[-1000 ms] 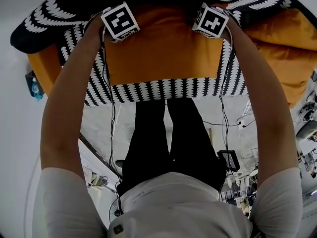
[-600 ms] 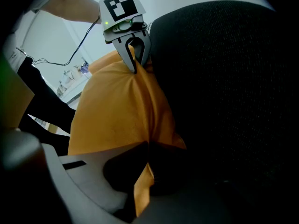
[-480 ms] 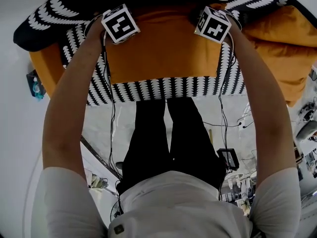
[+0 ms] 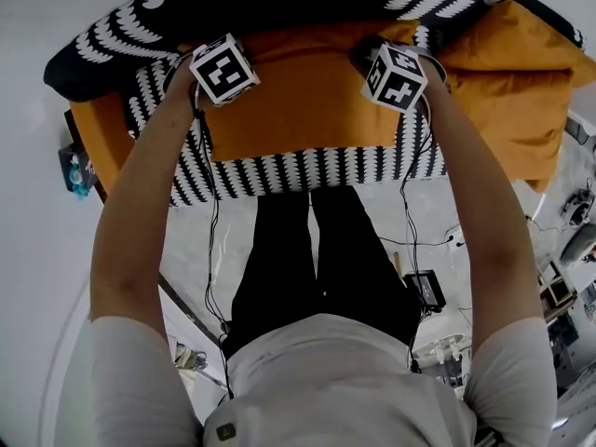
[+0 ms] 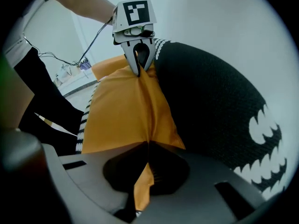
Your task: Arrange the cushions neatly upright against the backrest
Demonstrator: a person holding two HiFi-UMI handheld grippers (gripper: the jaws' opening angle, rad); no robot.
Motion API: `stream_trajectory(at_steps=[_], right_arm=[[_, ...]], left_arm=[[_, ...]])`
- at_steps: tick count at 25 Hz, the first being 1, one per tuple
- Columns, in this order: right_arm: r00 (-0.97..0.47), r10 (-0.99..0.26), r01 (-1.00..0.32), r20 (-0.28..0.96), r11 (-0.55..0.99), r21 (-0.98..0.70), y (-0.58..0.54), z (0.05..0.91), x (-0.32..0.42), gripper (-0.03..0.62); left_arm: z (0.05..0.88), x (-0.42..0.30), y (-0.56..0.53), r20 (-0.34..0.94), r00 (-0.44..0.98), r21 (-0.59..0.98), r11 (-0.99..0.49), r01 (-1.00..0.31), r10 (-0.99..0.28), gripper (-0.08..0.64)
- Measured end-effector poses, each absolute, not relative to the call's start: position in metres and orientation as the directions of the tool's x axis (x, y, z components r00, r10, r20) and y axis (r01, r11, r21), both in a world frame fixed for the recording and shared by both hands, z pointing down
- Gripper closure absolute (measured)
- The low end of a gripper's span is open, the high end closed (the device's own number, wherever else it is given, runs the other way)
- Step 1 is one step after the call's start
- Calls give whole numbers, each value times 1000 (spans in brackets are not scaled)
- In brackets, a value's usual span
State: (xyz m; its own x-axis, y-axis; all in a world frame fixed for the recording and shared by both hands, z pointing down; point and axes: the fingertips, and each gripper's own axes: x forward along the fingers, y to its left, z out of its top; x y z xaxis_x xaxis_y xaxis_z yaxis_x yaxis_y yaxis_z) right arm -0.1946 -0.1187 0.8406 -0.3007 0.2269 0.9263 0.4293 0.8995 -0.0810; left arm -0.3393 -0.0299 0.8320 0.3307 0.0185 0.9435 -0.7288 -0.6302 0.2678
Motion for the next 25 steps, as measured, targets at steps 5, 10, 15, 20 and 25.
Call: stream_trajectory(at_steps=[5,10,15,20,25], right_arm=[[-320,178,428,930,904,-26,-106,808,-177,565],[-365,109,401,924,915,51,-106,774,-160,565],[-394,50,381,918,918,113,-121,748,-143,565],[-410,-21,357,912,916,182,-147,724,-127,566],[-428,-88,339,900,907,250,-177,700,-116,565]], left_arm=[[799,-327,-26,947,321,228,-645,-729,-28,546],[767,-315,-25,951,306,208,-654,-727,-37,546],[745,-301,-39,954,297,190,-661,-726,-52,546],[720,-282,-68,951,289,132,-698,-704,-112,546],[705,-271,-88,953,273,110,-687,-718,-132,546]])
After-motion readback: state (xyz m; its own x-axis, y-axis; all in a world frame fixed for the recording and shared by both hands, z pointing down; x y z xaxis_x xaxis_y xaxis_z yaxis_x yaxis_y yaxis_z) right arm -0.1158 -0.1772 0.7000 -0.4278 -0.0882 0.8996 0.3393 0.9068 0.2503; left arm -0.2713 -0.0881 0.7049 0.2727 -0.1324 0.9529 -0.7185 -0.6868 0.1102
